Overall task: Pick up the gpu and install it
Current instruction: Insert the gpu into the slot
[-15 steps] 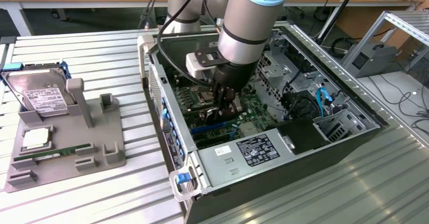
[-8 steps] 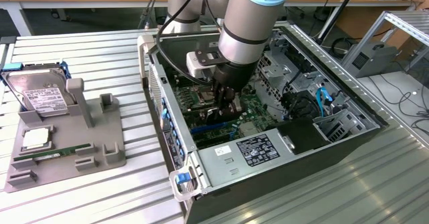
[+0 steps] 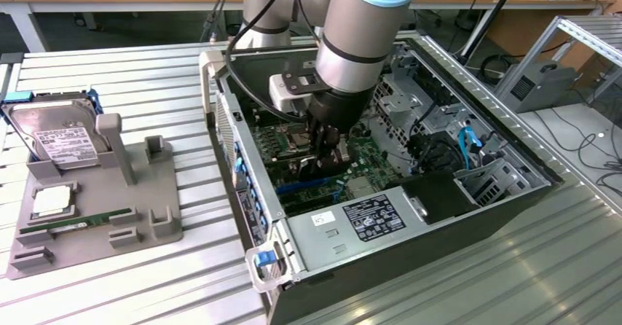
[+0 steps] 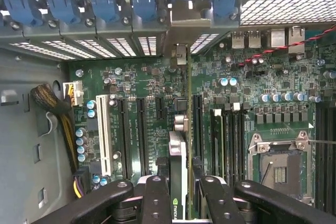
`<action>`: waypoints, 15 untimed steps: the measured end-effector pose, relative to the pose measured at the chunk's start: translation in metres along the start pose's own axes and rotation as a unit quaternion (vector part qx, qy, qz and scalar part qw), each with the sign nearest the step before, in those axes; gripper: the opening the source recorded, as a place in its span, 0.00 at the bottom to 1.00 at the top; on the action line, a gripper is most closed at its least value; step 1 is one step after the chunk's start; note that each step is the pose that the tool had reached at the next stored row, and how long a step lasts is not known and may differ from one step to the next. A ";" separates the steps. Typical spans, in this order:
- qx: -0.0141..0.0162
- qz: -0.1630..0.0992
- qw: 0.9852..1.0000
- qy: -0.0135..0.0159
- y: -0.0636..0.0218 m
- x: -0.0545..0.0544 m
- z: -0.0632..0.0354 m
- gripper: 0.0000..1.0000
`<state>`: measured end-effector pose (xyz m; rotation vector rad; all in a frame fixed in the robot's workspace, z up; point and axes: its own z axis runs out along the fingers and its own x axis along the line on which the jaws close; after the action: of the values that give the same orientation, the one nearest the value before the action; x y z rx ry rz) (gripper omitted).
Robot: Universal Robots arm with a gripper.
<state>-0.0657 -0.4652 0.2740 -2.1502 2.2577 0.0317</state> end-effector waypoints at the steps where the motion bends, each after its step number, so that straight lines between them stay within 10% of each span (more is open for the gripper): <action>1: 0.000 0.000 1.000 0.005 0.0000 -0.001 0.0000 0.27; 2: 0.000 0.000 1.000 0.008 0.0001 -0.002 0.0000 0.27; 15: 0.000 0.000 1.000 0.008 0.0052 -0.003 0.0010 0.27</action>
<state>-0.0707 -0.4616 0.2731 -2.1580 2.2657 0.0138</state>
